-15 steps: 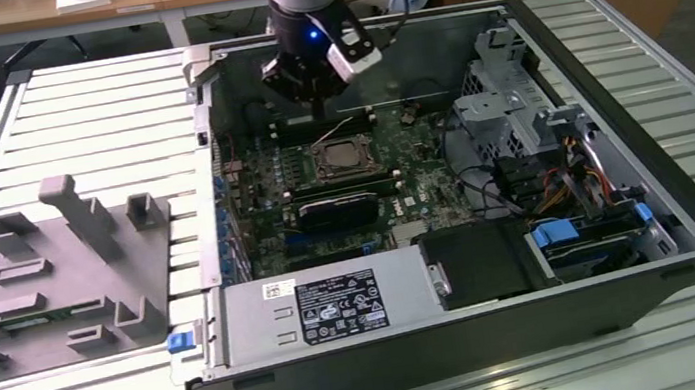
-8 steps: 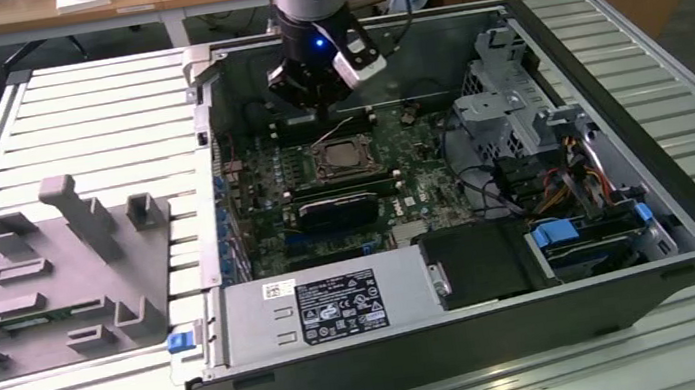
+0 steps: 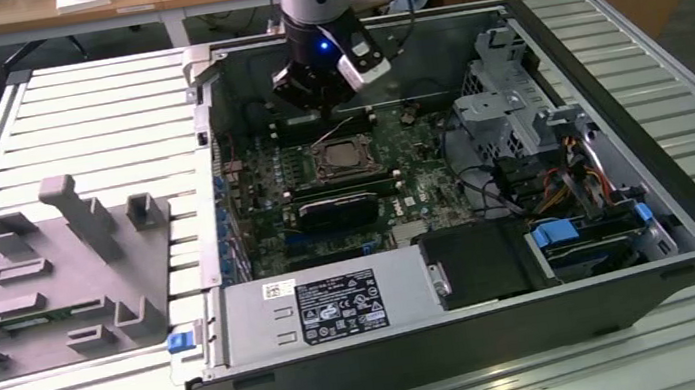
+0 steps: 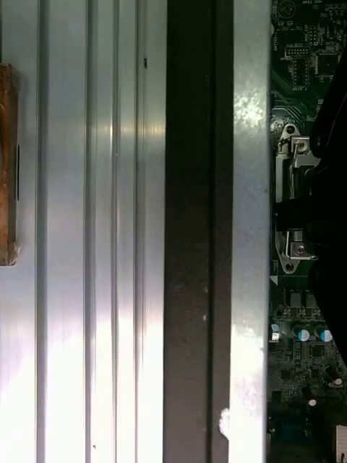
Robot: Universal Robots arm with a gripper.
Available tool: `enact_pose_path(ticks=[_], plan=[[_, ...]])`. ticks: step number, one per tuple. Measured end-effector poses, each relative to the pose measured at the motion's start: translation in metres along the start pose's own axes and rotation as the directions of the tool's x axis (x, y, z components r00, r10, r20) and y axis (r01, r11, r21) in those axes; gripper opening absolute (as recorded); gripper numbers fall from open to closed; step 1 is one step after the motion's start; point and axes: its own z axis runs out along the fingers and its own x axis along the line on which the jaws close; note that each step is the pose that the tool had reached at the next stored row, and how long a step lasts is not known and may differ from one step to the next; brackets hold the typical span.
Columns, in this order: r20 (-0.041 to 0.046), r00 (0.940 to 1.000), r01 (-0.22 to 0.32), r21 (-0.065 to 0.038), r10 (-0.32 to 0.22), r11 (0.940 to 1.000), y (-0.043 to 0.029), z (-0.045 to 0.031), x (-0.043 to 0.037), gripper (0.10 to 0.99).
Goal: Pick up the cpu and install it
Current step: 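Install the first cpu locking lever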
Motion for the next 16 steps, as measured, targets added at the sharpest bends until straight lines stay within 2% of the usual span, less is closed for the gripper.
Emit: enact_pose_path(ticks=[16], plan=[[-0.0001,1.0,0.0,0.001,0.0,1.0,0.0022,0.0084,-0.0152,0.106]])
